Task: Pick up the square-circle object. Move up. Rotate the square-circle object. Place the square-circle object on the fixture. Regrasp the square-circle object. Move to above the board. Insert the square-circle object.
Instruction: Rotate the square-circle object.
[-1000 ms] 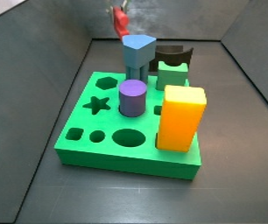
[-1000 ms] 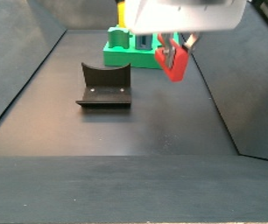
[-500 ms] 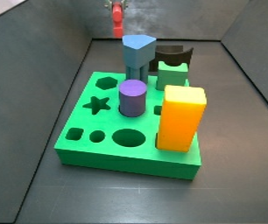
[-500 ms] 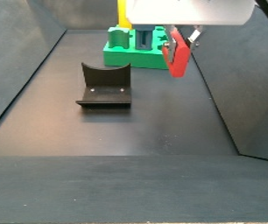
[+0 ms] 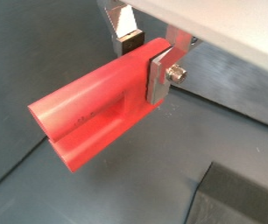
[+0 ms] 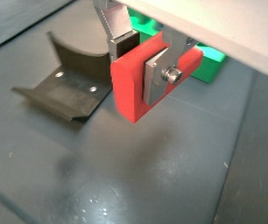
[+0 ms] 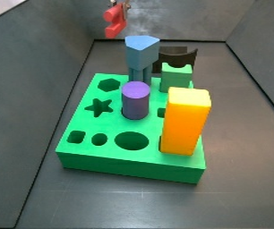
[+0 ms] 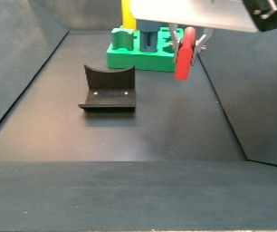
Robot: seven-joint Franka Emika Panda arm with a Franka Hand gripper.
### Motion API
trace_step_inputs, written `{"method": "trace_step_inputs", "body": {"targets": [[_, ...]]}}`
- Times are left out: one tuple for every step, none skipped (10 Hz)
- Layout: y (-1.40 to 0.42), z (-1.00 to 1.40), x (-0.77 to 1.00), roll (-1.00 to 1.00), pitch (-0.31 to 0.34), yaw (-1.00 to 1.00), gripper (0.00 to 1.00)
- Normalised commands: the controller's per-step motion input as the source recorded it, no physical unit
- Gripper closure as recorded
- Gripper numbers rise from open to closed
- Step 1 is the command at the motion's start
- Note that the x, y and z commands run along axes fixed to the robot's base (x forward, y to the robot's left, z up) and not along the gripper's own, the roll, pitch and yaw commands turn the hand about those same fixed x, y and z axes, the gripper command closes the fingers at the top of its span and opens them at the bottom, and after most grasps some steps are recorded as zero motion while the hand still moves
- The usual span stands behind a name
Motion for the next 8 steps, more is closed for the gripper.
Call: {"method": "trace_step_inputs", "body": {"targets": [[0.01,-0.02,0.00,0.00,0.000,-1.00,1.00],[0.01,-0.02,0.00,0.00,0.000,-1.00,1.00],[0.01,-0.01,0.00,0.00,0.000,-1.00,1.00],[0.01,-0.01,0.00,0.00,0.000,-1.00,1.00],[0.01,-0.01,0.00,0.00,0.000,-1.00,1.00],[0.01,-0.01,0.00,0.00,0.000,-1.00,1.00],[0.01,-0.01,0.00,0.00,0.000,-1.00,1.00],[0.01,-0.01,0.00,0.00,0.000,-1.00,1.00]]}}
